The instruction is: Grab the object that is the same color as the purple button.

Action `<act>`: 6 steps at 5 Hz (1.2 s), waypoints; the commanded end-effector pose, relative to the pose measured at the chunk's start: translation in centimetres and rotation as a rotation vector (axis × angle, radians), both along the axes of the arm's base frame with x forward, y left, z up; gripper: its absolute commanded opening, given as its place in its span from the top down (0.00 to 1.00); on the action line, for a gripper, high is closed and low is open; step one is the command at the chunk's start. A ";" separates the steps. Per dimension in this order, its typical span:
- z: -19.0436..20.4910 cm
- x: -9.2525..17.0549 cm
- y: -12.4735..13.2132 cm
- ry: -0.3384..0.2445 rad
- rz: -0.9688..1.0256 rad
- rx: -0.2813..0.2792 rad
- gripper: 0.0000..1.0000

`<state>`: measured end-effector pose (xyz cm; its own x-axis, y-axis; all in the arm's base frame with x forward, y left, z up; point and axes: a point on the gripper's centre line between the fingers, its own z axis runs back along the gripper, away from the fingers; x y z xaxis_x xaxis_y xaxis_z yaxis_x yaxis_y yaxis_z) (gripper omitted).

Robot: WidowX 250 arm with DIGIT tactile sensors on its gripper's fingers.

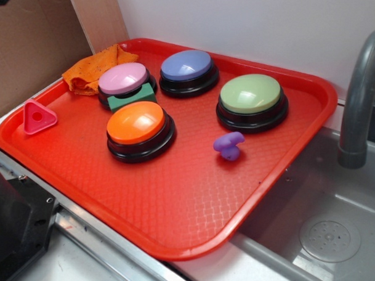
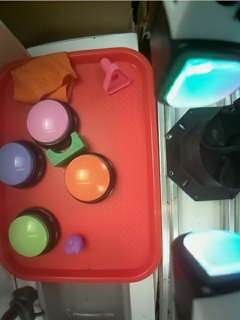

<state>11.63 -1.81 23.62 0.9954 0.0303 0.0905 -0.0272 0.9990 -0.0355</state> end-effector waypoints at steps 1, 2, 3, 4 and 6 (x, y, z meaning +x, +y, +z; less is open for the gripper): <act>0.0 0.0 0.0 0.000 0.000 0.000 0.00; 0.0 0.7 -0.9 -0.066 -0.012 -0.060 0.00; -0.4 2.6 -2.7 -0.057 -0.009 -0.095 0.00; -2.0 5.5 -5.0 -0.051 0.017 -0.048 0.00; -7.3 10.5 -9.7 -0.042 0.012 -0.007 0.00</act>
<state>21.77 -11.33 15.49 0.9945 0.0324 0.0993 -0.0298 0.9992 -0.0275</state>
